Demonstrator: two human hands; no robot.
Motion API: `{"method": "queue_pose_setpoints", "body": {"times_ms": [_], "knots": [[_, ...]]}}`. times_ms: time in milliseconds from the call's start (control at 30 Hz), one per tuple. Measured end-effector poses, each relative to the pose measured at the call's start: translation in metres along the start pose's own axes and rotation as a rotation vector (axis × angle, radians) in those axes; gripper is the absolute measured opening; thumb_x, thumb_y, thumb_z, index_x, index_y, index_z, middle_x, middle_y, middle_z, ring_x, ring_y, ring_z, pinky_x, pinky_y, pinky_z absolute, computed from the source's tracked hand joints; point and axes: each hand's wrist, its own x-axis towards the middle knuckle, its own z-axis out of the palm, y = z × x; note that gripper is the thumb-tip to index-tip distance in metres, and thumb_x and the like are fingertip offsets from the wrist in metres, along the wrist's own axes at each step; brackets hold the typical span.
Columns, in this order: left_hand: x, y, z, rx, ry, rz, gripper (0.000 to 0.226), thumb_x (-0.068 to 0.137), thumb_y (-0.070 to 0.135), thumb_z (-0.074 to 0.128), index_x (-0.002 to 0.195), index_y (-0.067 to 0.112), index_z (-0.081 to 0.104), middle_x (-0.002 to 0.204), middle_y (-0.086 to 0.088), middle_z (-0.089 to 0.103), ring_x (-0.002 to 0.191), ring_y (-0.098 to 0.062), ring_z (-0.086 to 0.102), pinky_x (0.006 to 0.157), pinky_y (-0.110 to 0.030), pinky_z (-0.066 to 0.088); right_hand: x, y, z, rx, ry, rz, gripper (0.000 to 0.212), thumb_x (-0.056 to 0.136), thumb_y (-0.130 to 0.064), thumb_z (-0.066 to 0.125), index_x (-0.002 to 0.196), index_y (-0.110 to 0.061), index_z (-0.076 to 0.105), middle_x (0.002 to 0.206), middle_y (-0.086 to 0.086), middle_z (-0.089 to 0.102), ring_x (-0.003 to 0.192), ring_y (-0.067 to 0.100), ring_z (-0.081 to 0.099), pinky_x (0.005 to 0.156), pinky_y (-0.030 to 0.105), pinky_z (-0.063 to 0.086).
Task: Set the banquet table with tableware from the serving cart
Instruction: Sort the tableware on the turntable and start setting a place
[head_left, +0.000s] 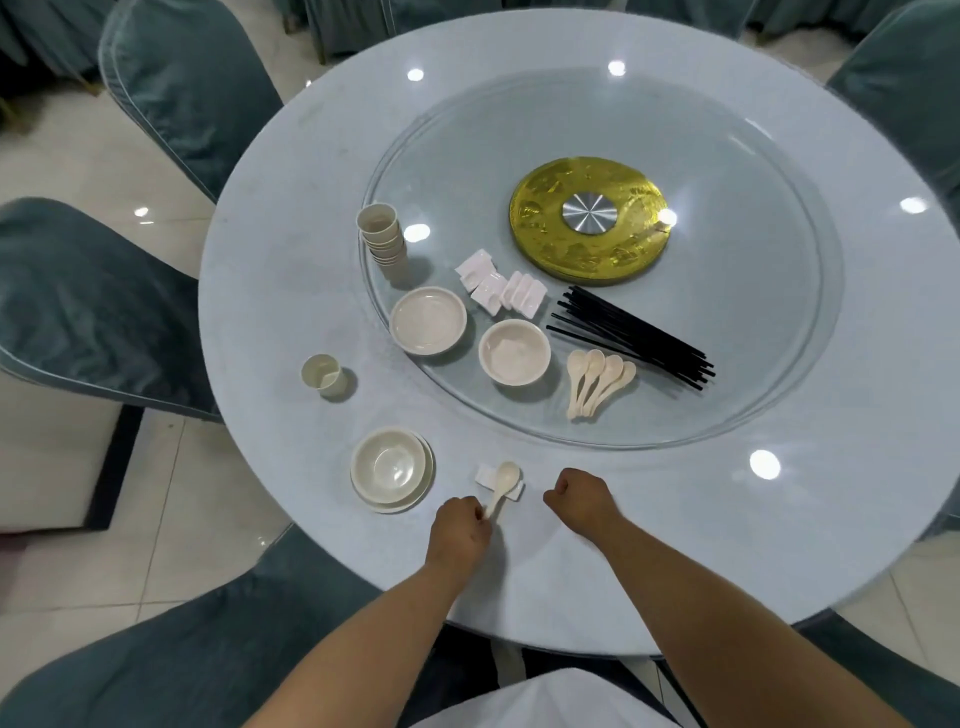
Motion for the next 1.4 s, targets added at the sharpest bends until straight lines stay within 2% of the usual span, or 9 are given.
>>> {"method": "queue_pose_setpoints", "body": {"times_ms": [367, 533, 633, 733, 867, 967, 1100, 1200, 1400], "knots": [[-0.004, -0.002, 0.011, -0.008, -0.043, -0.004, 0.013, 0.084, 0.019, 0.058, 0.072, 0.014, 0.056, 0.071, 0.0, 0.055, 0.063, -0.016, 0.051, 0.054, -0.025, 0.035, -0.01, 0.01, 0.003, -0.021, -0.034, 0.055, 0.015, 0.091, -0.028, 0.055, 0.091, -0.013, 0.054, 0.109, 0.009, 0.066, 0.107, 0.028, 0.059, 0.093, 0.034, 0.048], [-0.003, 0.003, 0.004, -0.021, -0.017, 0.027, 0.026, 0.085, 0.027, 0.063, 0.067, 0.016, 0.049, 0.067, 0.002, 0.049, 0.067, -0.022, 0.056, 0.057, -0.027, 0.036, -0.01, 0.013, -0.004, -0.004, -0.029, 0.073, 0.016, 0.09, -0.03, 0.055, 0.09, -0.013, 0.054, 0.105, 0.007, 0.066, 0.105, 0.026, 0.059, 0.089, 0.031, 0.048], [-0.001, 0.011, -0.003, -0.018, -0.002, 0.029, 0.033, 0.086, 0.03, 0.064, 0.063, 0.017, 0.044, 0.064, 0.004, 0.044, 0.06, -0.018, 0.049, 0.056, -0.026, 0.034, -0.01, 0.009, -0.012, 0.017, -0.028, 0.077, 0.019, 0.09, -0.031, 0.054, 0.091, -0.012, 0.055, 0.102, 0.007, 0.065, 0.1, 0.025, 0.059, 0.086, 0.032, 0.049], [0.003, 0.032, -0.016, 0.01, 0.018, 0.052, 0.028, 0.087, 0.031, 0.061, 0.069, 0.012, 0.052, 0.068, -0.001, 0.053, 0.072, -0.026, 0.059, 0.058, -0.029, 0.038, -0.008, 0.003, -0.028, 0.018, -0.02, 0.07, 0.023, 0.091, -0.032, 0.049, 0.09, -0.009, 0.053, 0.098, 0.007, 0.062, 0.094, 0.026, 0.057, 0.079, 0.032, 0.045], [0.011, 0.073, -0.031, -0.001, 0.041, 0.12, 0.02, 0.087, 0.028, 0.059, 0.08, 0.009, 0.061, 0.08, -0.005, 0.063, 0.074, -0.018, 0.056, 0.066, -0.028, 0.043, -0.006, -0.003, -0.059, 0.075, 0.03, 0.06, 0.021, 0.088, -0.031, 0.045, 0.078, -0.013, 0.045, 0.083, 0.004, 0.056, 0.083, 0.024, 0.055, 0.068, 0.031, 0.041], [0.018, 0.104, -0.04, -0.017, 0.045, 0.168, 0.018, 0.088, 0.024, 0.058, 0.076, 0.012, 0.058, 0.078, -0.003, 0.062, 0.075, -0.017, 0.057, 0.07, -0.026, 0.045, -0.003, -0.003, -0.086, 0.128, 0.072, 0.046, 0.028, 0.089, -0.034, 0.044, 0.068, -0.015, 0.042, 0.073, 0.002, 0.052, 0.073, 0.02, 0.052, 0.061, 0.03, 0.037], [0.032, 0.153, -0.052, -0.013, 0.05, 0.204, 0.018, 0.088, 0.016, 0.054, 0.071, 0.012, 0.056, 0.08, -0.009, 0.066, 0.077, -0.021, 0.06, 0.064, -0.023, 0.042, 0.007, 0.005, -0.123, 0.209, 0.146, 0.022, 0.035, 0.088, -0.029, 0.048, 0.06, -0.017, 0.033, 0.062, -0.001, 0.042, 0.059, 0.015, 0.041, 0.055, 0.028, 0.032], [0.044, 0.186, -0.058, 0.012, 0.053, 0.252, 0.017, 0.088, 0.013, 0.053, 0.079, 0.005, 0.064, 0.084, -0.013, 0.069, 0.082, -0.026, 0.064, 0.066, -0.026, 0.044, 0.018, 0.011, -0.147, 0.226, 0.173, 0.035, 0.033, 0.089, -0.031, 0.047, 0.061, -0.018, 0.037, 0.064, -0.002, 0.046, 0.064, 0.017, 0.048, 0.057, 0.028, 0.036], [0.077, 0.236, -0.062, 0.066, 0.08, 0.278, 0.019, 0.089, 0.016, 0.049, 0.079, 0.007, 0.063, 0.085, -0.012, 0.07, 0.084, -0.029, 0.065, 0.072, -0.033, 0.049, 0.054, 0.026, -0.182, 0.173, 0.205, 0.056, 0.029, 0.092, -0.031, 0.047, 0.067, -0.017, 0.046, 0.073, 0.002, 0.053, 0.078, 0.023, 0.053, 0.067, 0.03, 0.039]]}}
